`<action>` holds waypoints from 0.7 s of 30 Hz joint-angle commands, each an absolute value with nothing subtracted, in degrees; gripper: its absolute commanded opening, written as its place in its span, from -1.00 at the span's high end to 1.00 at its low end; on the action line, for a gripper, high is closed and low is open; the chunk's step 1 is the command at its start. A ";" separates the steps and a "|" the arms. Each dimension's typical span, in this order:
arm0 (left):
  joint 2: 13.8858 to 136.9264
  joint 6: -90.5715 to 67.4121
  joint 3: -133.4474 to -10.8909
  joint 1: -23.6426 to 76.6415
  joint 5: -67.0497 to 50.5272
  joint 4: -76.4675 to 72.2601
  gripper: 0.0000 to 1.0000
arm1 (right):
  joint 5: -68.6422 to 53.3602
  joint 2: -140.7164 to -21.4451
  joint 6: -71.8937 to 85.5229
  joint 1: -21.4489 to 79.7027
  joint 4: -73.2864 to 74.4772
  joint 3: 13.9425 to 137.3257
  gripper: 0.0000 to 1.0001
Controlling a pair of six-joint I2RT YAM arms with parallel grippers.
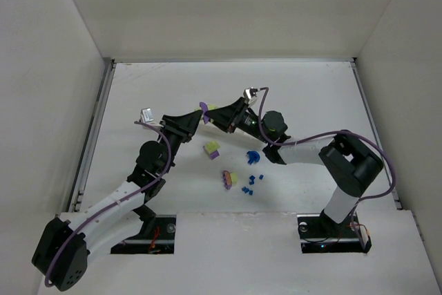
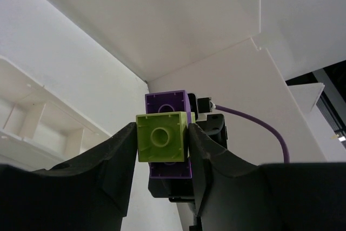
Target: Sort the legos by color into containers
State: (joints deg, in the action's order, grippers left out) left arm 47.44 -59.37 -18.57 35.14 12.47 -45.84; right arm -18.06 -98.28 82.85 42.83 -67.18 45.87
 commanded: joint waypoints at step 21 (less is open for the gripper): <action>50.44 -53.71 -20.73 33.71 12.75 -47.29 0.65 | -17.58 -91.85 80.25 37.22 -74.01 35.43 0.40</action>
